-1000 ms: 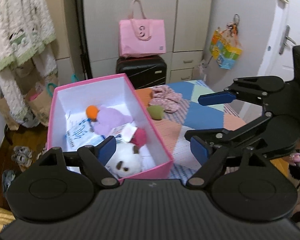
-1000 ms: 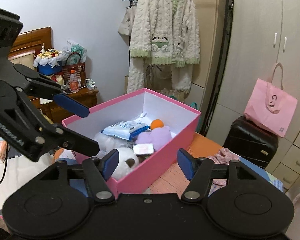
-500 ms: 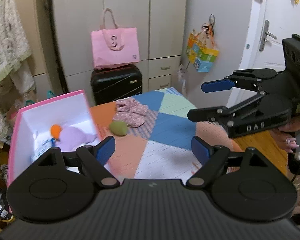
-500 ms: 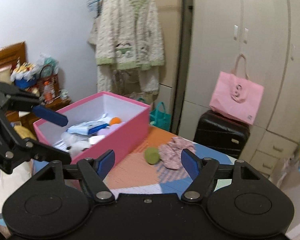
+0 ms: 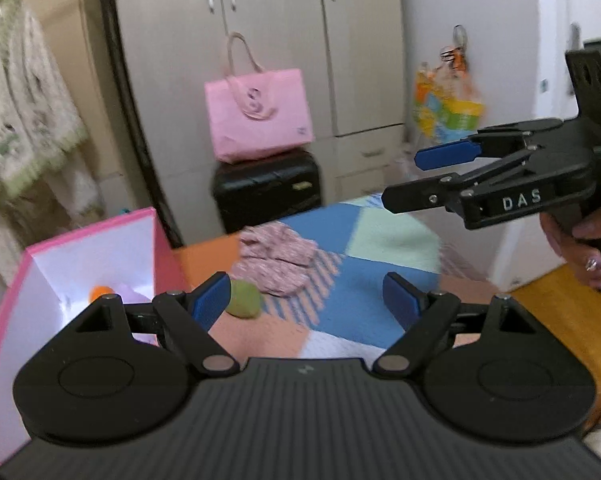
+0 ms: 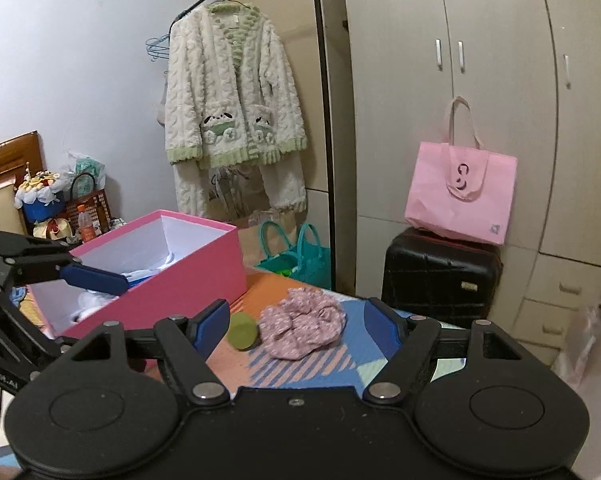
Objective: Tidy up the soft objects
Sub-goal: 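Close the left gripper on the green makeup sponge while the right gripper grasps the pink floral scrunchie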
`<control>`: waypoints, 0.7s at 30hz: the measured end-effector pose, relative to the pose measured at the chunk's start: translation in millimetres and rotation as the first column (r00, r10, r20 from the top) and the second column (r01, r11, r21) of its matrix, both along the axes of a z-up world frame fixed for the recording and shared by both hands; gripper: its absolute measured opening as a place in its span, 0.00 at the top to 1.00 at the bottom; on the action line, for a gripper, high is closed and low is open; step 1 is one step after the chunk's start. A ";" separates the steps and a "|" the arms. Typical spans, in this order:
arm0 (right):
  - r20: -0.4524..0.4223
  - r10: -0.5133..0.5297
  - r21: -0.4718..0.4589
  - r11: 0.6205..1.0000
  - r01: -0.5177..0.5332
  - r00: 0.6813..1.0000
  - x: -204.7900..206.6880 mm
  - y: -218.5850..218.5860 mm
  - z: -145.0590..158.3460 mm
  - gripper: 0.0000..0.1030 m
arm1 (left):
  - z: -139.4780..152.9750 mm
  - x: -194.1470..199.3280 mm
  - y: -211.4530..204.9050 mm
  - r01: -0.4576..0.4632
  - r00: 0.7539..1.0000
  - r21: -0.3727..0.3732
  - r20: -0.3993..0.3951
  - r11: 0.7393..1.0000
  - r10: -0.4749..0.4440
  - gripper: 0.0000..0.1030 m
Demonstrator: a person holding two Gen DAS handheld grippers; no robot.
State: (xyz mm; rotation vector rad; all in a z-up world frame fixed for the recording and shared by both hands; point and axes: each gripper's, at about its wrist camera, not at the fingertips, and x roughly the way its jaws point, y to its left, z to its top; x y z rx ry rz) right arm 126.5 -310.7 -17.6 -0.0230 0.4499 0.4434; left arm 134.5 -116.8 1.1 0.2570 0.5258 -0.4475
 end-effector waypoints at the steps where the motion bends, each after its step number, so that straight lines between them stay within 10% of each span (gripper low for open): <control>1: -0.003 0.010 0.007 1.000 -0.010 1.000 7.6 -2.6 -4.7 0.24 | -3.4 3.1 -3.5 -0.012 1.000 0.008 0.008 1.000 0.012 0.20; 21: -0.224 0.199 0.077 0.980 -0.186 0.954 152.4 14.5 -83.5 0.20 | -86.4 86.6 -28.6 -0.281 0.960 0.076 0.008 0.957 0.281 0.37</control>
